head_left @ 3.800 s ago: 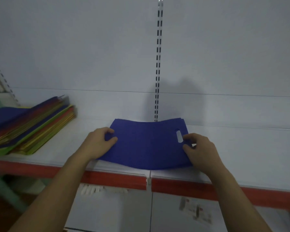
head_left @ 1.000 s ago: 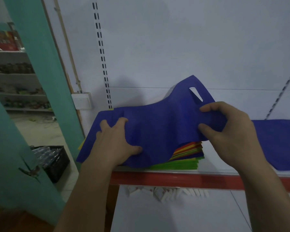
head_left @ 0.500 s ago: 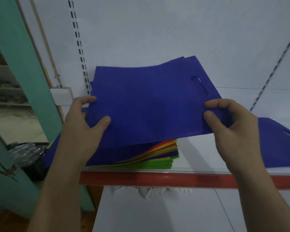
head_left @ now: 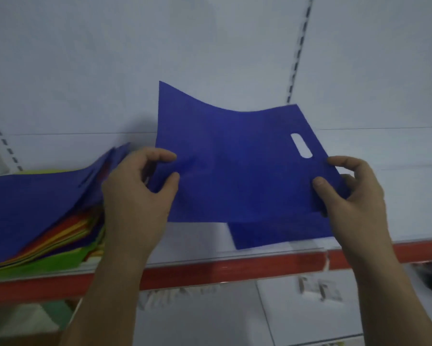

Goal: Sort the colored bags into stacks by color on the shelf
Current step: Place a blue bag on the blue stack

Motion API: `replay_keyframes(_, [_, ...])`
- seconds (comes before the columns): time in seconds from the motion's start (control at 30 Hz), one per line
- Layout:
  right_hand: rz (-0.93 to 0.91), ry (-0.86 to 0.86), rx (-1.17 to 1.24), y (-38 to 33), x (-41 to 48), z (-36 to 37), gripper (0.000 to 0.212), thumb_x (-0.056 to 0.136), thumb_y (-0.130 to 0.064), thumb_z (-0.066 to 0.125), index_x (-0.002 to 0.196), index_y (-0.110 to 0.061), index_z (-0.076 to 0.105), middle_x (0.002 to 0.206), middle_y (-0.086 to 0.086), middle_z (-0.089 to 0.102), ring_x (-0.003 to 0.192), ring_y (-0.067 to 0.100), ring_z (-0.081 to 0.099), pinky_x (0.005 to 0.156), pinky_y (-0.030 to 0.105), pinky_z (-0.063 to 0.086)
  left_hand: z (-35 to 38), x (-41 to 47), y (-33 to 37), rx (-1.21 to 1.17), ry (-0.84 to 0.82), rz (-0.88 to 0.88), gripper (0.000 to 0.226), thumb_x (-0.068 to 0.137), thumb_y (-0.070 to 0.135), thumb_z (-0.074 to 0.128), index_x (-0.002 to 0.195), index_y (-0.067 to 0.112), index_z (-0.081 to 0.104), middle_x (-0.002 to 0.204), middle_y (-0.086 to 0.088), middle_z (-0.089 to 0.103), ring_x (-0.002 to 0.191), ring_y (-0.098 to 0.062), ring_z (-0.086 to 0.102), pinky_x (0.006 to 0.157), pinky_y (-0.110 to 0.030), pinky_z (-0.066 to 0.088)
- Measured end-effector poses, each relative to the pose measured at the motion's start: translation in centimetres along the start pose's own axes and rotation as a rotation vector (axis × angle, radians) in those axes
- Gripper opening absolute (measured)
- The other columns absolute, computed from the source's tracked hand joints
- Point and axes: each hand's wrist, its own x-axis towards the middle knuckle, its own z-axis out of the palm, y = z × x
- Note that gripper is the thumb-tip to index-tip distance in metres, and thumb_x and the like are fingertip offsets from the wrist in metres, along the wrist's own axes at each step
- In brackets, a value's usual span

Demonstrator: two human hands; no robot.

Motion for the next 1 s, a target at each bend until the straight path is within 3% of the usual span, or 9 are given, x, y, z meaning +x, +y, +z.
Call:
replay_keyframes(0.13, [-0.016,-0.015,-0.174,4.8,3.1,-5.0,0.014,0.097,-0.017,0.061,0.106,-0.026,0.06,0.101,-0.015,0.063,0.085,0.005,0.063,0.068,0.032,0.053,6.6,-2.8,0.7,0.094,-0.006,-0.007,0.023,0.084,0.012,0.076,0.098,0.028,0.068,0.098,0.015,0.066,0.096,0.004,0.061,0.081,-0.011,0.045])
replay_keyframes(0.27, [0.004,-0.074,-0.286,8.1,5.2,-7.6,0.01,0.097,-0.015,0.06,0.102,-0.024,0.06,0.099,-0.024,0.058,0.09,-0.003,0.057,0.063,0.008,0.043,11.1,-4.7,0.7,0.135,-0.038,-0.056,0.022,0.085,0.013,0.076,0.1,0.026,0.068,0.096,0.023,0.062,0.093,0.015,0.056,0.08,0.001,0.04])
replay_keyframes(0.4, [0.021,-0.135,-0.439,10.8,6.2,-9.0,0.014,0.096,-0.015,0.061,0.109,-0.019,0.059,0.097,-0.012,0.058,0.078,0.002,0.052,0.063,0.0,0.036,13.8,-5.6,0.5,0.212,-0.154,-0.106,0.025,0.085,0.012,0.074,0.106,0.026,0.069,0.102,0.016,0.065,0.089,0.006,0.058,0.079,-0.002,0.039])
replay_keyframes(0.53, [0.012,-0.229,-0.564,12.6,6.9,-9.9,0.017,0.097,-0.018,0.06,0.114,-0.019,0.058,0.099,-0.003,0.059,0.079,0.013,0.05,0.06,0.016,0.031,15.4,-6.1,0.6,0.329,-0.293,-0.121,0.027,0.086,0.012,0.073,0.112,0.017,0.07,0.111,0.005,0.066,0.096,-0.003,0.054,0.086,-0.013,0.039])
replay_keyframes(0.63, [0.003,-0.28,-0.62,13.2,7.2,-10.1,0.018,0.096,-0.02,0.061,0.115,-0.02,0.058,0.1,-0.003,0.058,0.085,0.015,0.049,0.068,0.026,0.032,15.7,-6.2,0.6,0.394,-0.322,-0.165,0.028,0.088,0.013,0.07,0.116,0.014,0.069,0.115,0.0,0.066,0.097,-0.005,0.052,0.09,-0.021,0.041])
replay_keyframes(0.83, [0.032,-0.312,-0.654,13.3,7.5,-10.2,0.025,0.096,-0.026,0.061,0.12,-0.022,0.058,0.106,-0.003,0.056,0.097,0.017,0.051,0.079,0.027,0.036,15.7,-6.1,1.1,0.442,-0.358,-0.221,0.029,0.09,0.02,0.069,0.119,0.016,0.067,0.12,0.0,0.064,0.108,-0.014,0.058,0.092,-0.023,0.04])
replay_keyframes(1.0, [0.074,-0.363,-0.781,12.5,7.6,-10.5,0.042,0.095,-0.043,0.058,0.134,-0.028,0.054,0.138,0.008,0.045,0.129,0.031,0.039,0.099,0.048,0.041,15.0,-5.7,1.8,0.567,-0.425,-0.276,0.043,0.091,0.04,0.063,0.131,0.026,0.059,0.152,0.001,0.035,0.128,-0.019,0.048,0.098,-0.031,0.04])
